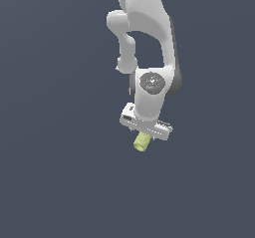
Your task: Pick up the object and move it to a goal position.
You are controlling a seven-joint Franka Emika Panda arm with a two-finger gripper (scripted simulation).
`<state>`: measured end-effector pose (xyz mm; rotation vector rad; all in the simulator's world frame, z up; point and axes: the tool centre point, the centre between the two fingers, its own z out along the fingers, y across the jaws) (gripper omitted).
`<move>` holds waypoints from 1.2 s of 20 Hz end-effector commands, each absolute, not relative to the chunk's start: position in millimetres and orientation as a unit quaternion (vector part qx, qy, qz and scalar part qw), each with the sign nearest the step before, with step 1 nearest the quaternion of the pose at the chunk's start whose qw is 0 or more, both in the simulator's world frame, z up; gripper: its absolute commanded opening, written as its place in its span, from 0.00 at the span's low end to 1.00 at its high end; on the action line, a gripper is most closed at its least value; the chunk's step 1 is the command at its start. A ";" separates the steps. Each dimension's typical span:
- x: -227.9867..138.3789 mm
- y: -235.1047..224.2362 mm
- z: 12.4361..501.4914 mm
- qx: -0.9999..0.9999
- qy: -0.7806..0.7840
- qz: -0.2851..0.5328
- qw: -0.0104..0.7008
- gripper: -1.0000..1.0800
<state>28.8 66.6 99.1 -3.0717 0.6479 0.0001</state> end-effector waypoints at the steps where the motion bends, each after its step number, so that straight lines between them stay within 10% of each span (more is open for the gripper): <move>1: 30.2 68.6 94.3 -0.975 0.222 0.000 0.001 0.96; 24: 30.5 71.4 38.9 -0.970 0.242 0.000 0.000 0.96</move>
